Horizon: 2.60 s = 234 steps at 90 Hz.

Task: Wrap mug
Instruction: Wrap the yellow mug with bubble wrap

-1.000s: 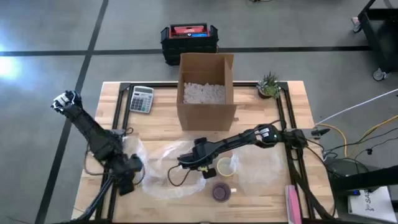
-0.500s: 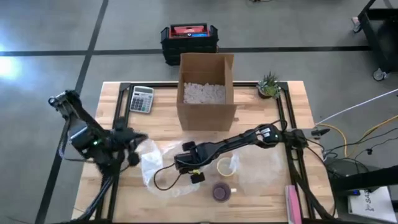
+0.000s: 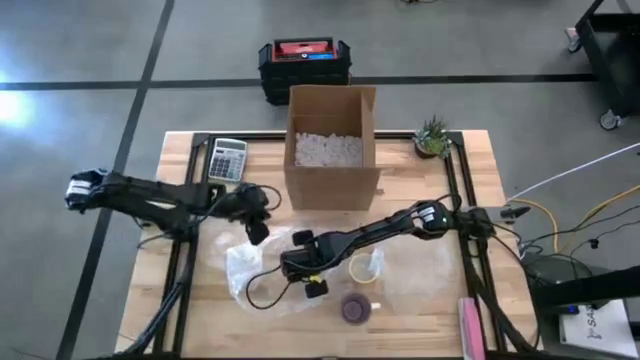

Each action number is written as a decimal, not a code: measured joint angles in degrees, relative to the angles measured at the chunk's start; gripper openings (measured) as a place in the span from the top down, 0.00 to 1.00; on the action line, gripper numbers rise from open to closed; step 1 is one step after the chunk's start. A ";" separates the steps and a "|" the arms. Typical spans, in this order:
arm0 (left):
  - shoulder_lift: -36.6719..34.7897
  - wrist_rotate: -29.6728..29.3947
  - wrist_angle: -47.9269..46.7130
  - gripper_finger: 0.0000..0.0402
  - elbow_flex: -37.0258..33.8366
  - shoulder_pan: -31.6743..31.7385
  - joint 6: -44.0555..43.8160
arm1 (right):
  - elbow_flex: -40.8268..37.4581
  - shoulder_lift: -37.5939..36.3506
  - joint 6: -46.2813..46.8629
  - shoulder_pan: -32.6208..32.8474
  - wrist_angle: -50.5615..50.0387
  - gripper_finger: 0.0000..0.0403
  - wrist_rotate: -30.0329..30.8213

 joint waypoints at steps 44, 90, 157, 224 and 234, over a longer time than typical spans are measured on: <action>0.22 8.98 -23.90 0.95 8.49 -28.79 -23.06 | -2.29 -0.06 -0.63 -0.51 -4.05 1.00 0.19; 5.95 -2.93 -12.88 0.95 7.04 -64.10 -69.37 | -2.34 -0.36 3.56 -0.70 -15.56 1.00 3.61; 17.60 -26.03 -39.37 0.95 32.30 -65.66 -70.51 | -2.51 -7.81 4.50 -2.18 -18.18 1.00 3.13; 10.97 -26.65 -12.54 0.95 -6.52 -47.91 -66.46 | -14.13 -7.62 10.52 -3.78 -6.11 0.69 -1.88; 7.67 -26.74 -12.31 0.95 -5.51 -47.94 -64.55 | -10.55 -8.46 8.52 -3.88 -8.22 0.60 -1.91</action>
